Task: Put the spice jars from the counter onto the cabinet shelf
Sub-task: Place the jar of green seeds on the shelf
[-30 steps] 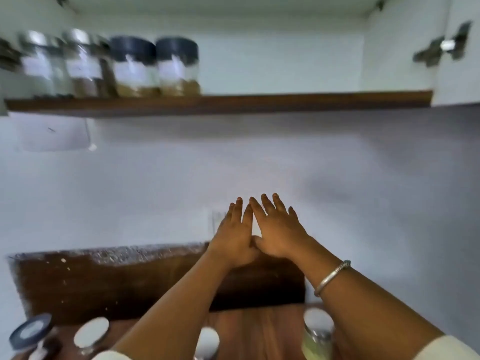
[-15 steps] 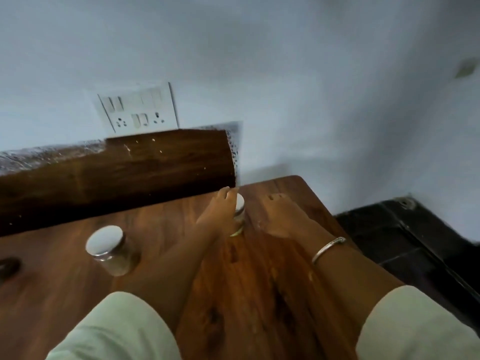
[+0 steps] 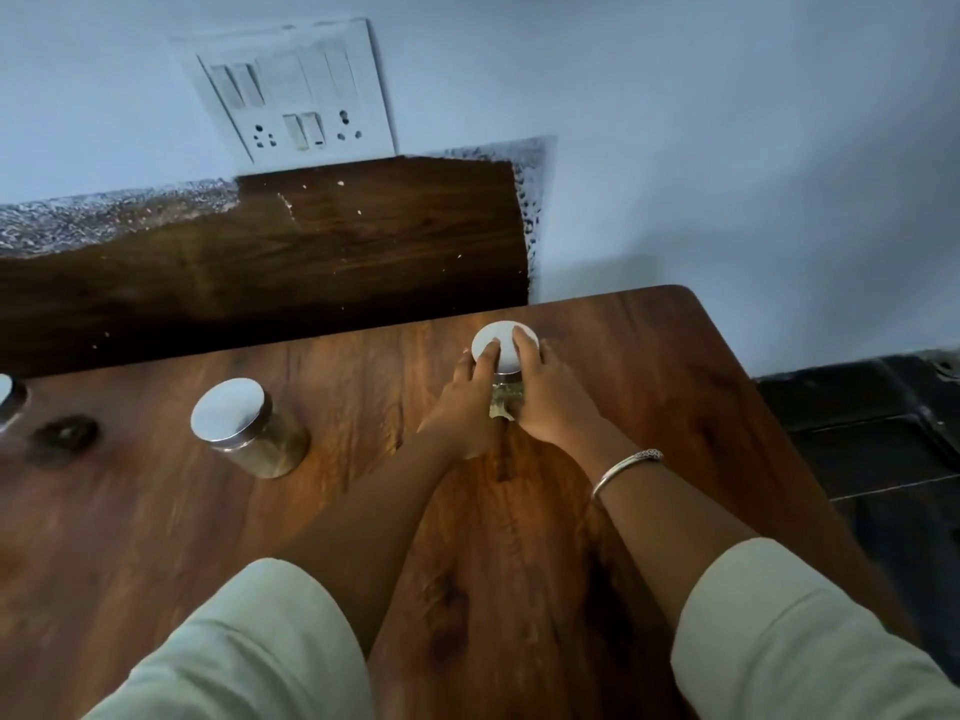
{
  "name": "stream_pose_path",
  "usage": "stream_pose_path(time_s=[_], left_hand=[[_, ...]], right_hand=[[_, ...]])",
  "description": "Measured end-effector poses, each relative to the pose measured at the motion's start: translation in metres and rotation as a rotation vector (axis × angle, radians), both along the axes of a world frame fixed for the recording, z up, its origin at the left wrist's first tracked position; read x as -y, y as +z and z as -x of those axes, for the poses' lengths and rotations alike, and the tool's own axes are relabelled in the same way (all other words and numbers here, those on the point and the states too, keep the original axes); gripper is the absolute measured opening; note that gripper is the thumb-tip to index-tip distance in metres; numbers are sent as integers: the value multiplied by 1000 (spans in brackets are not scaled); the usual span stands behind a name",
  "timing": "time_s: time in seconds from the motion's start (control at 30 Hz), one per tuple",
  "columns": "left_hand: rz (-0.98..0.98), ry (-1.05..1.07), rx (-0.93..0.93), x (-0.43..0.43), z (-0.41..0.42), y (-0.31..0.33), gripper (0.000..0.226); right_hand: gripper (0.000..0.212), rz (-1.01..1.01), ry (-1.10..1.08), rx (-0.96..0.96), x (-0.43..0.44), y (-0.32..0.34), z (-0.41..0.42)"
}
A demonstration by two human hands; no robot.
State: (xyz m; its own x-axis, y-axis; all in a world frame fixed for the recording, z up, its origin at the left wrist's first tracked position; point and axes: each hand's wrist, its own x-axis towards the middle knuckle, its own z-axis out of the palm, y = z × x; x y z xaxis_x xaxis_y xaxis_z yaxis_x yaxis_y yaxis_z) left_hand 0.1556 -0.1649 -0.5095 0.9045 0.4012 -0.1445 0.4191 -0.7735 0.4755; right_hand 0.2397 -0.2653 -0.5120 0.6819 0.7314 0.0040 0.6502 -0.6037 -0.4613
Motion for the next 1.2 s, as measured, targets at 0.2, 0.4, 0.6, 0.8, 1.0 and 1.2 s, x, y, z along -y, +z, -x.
stream_pose_path(time_s=[0.2, 0.4, 0.6, 0.8, 1.0, 1.2], left_hand=[[99, 80, 66, 8, 2, -14, 109], [239, 95, 204, 22, 14, -15, 105], [285, -4, 410, 35, 47, -4, 108], [263, -82, 551, 40, 83, 26, 111], [299, -53, 705, 44, 119, 60, 107], [735, -67, 718, 2, 174, 107, 107]], right_hand=[[64, -164, -92, 16, -13, -12, 9], [70, -271, -167, 20, 8, -18, 24], [96, -465, -347, -142, 41, -13, 57], [92, -605, -443, -336, 47, 21, 89], [81, -756, -423, -392, 35, 70, 135], [54, -772, -156, -481, 21, 109, 174]])
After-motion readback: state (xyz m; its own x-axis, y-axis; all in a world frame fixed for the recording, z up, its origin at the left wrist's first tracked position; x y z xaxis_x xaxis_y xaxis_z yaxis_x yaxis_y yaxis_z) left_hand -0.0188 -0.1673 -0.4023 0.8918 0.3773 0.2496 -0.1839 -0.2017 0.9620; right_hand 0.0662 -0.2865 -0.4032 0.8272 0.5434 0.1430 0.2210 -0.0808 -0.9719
